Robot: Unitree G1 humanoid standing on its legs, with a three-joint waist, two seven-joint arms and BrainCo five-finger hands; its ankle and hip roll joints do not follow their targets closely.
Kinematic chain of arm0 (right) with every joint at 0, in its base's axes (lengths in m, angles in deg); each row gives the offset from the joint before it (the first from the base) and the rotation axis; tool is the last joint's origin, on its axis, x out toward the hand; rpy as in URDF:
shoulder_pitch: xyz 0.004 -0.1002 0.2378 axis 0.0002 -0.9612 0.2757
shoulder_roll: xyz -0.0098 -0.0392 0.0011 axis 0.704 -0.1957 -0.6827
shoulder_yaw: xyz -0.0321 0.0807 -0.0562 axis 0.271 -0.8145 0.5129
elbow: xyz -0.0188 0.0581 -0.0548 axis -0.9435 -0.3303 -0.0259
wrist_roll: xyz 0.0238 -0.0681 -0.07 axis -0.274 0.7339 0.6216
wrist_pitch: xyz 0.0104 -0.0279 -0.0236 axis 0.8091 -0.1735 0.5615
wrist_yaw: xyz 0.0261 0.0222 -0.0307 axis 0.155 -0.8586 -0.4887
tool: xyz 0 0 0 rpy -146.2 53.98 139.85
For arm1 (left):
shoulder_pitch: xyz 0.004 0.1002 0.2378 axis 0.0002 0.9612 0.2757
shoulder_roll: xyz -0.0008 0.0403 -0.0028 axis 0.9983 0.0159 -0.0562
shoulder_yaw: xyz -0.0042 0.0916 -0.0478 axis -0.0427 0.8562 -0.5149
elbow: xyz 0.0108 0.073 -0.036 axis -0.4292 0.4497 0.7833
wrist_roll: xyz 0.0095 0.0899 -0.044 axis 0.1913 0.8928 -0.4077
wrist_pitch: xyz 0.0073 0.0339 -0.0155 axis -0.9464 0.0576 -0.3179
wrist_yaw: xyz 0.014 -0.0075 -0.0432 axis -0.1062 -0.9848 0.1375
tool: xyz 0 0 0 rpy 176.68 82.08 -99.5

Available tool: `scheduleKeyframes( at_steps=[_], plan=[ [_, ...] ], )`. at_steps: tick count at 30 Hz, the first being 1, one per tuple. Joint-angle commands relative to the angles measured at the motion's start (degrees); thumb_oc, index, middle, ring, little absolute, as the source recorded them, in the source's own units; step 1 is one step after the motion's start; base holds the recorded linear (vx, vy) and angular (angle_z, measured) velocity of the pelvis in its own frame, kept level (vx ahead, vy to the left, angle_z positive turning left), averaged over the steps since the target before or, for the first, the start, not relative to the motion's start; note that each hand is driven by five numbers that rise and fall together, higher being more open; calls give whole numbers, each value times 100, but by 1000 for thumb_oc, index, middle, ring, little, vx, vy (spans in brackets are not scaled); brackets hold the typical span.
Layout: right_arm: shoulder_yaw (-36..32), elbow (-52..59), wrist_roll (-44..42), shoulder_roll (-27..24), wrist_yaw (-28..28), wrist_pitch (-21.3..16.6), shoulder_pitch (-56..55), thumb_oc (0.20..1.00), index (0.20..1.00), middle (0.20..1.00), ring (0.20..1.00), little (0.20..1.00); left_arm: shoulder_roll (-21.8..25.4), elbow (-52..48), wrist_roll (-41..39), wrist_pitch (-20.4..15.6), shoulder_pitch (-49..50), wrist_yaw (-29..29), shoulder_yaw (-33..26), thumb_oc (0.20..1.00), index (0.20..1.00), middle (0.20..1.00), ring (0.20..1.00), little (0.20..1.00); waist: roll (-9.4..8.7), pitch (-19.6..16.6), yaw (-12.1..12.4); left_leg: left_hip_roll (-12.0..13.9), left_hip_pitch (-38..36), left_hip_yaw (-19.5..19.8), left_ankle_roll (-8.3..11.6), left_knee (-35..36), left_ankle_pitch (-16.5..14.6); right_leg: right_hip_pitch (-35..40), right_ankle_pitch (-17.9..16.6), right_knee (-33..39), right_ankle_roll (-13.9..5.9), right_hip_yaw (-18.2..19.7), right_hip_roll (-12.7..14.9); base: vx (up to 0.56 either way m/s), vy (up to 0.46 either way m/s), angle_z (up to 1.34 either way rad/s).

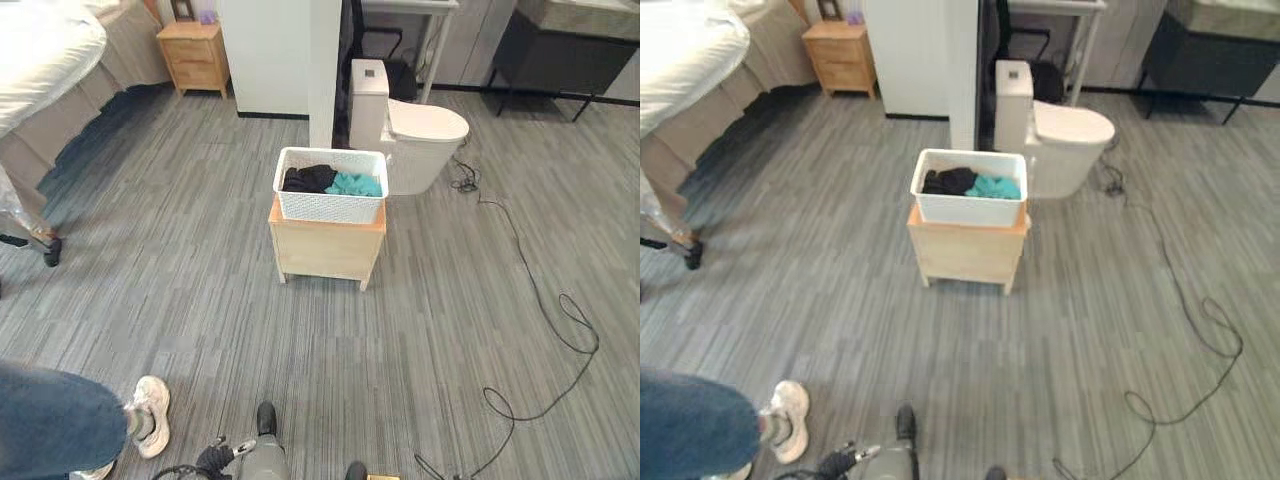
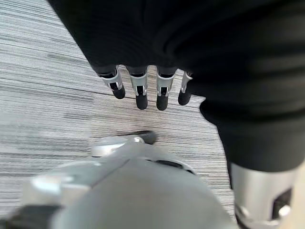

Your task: Grab the laundry basket,head to the washer,open it,put in the laundry and shut it.

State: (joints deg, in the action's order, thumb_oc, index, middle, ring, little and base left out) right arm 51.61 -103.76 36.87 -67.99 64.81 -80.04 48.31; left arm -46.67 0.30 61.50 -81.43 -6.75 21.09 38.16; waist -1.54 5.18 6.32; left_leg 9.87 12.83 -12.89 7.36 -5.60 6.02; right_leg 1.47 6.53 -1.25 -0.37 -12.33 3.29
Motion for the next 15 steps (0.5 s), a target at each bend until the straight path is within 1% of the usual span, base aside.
scheduleKeyframes(
  at_steps=[1,2,3,4,5,6,7,9,10,11,12,13,15],
  plan=[
    [-130,67,57,-93,-7,35,-85,1000,1000,1000,1000,1000,222,-262,71,-124,-27,62,121,1000,1000,1000,1000,1000,-187,-44,25,-518,633,-153,-769,-649,-262,611,-612,-1602,-744,69,857,338,262,-34],
    [-152,60,58,-128,-25,41,-70,1000,1000,1000,1000,1000,229,-326,80,-127,-26,68,144,1000,1000,1000,1000,1000,-140,-10,-25,-608,514,-171,-873,-608,-375,383,-926,-2068,-772,134,931,337,262,-38],
    [-152,60,58,-128,-25,41,-70,1000,1000,1000,1000,1000,229,-327,80,-127,-26,68,144,1000,1000,1000,1000,1000,-143,-12,-21,-610,514,-177,-875,-606,-377,376,-924,-2075,-774,141,935,225,187,-19],
    [-195,69,31,-168,-62,29,-46,1000,1000,1000,1000,1000,235,-376,99,-131,-18,81,183,1000,1000,1000,1000,1000,-87,32,-94,-705,343,-241,-963,-541,-489,220,-1290,-2407,-838,121,999,334,267,26],
    [-266,143,-20,-220,-84,10,-12,1000,1000,1000,1000,1000,254,-421,112,-130,-46,75,240,1000,1000,1000,1000,1000,87,150,-228,-780,-92,-265,-1088,-327,-604,-370,-1464,-3024,-837,53,1108,450,321,38],
    [-281,175,-37,-236,-79,4,-20,1000,1000,1000,1000,1000,266,-409,123,-140,-82,56,252,1000,1000,1000,1000,1000,161,213,-315,-811,-334,-245,-1100,-186,-657,-632,-1296,-2967,-772,-31,1146,546,226,20],
    [-290,176,-54,-248,-63,3,-86,1000,1000,1000,1000,1000,278,-381,139,-148,-113,47,238,1000,1000,1000,1000,1000,207,285,-425,-841,-636,-225,-1064,-62,-750,-832,-987,-2502,-699,-267,1192,353,62,-18],
    [-289,176,-54,-248,-63,3,-85,1000,1000,1000,1000,1000,277,-381,139,-148,-113,47,237,1000,1000,1000,1000,1000,207,296,-433,-843,-647,-217,-1064,-62,-751,-815,-983,-2500,-699,-276,1194,247,-28,1],
    [-315,144,-41,-258,-66,19,-146,1000,1000,1000,1000,1000,273,-372,151,-167,-173,27,286,1000,1000,1000,1000,1000,229,328,-550,-886,-888,-137,-983,37,-899,-1031,-863,-1700,-673,-424,1253,383,-117,37],
    [-333,105,-37,-255,-59,36,-171,1000,1000,1000,1000,1000,265,-381,155,-173,-205,14,313,1000,1000,1000,1000,1000,219,351,-613,-917,-1014,-83,-928,74,-975,-1046,-925,-1173,-706,-434,1274,383,-117,44],
    [-333,105,-37,-255,-59,36,-171,1000,1000,1000,1000,1000,264,-381,155,-173,-205,14,313,1000,1000,1000,1000,1000,219,353,-614,-917,-1016,-82,-928,74,-975,-1043,-926,-1172,-706,-435,1274,312,-139,21],
    [-359,19,-21,-238,-33,72,-229,1000,1000,1000,1000,1000,231,-351,212,-190,-276,4,349,1000,1000,1000,1000,1000,184,359,-715,-988,-1199,17,-862,129,-1105,-1207,-1165,-509,-817,-281,1301,189,-83,33],
    [-360,18,-21,-239,-32,71,-228,1000,1000,1000,1000,1000,229,-350,213,-191,-277,4,350,1000,1000,1000,1000,1000,194,376,-720,-980,-1219,23,-861,130,-1110,-1170,-1177,-481,-818,-294,1291,96,-41,54]
  ],
)
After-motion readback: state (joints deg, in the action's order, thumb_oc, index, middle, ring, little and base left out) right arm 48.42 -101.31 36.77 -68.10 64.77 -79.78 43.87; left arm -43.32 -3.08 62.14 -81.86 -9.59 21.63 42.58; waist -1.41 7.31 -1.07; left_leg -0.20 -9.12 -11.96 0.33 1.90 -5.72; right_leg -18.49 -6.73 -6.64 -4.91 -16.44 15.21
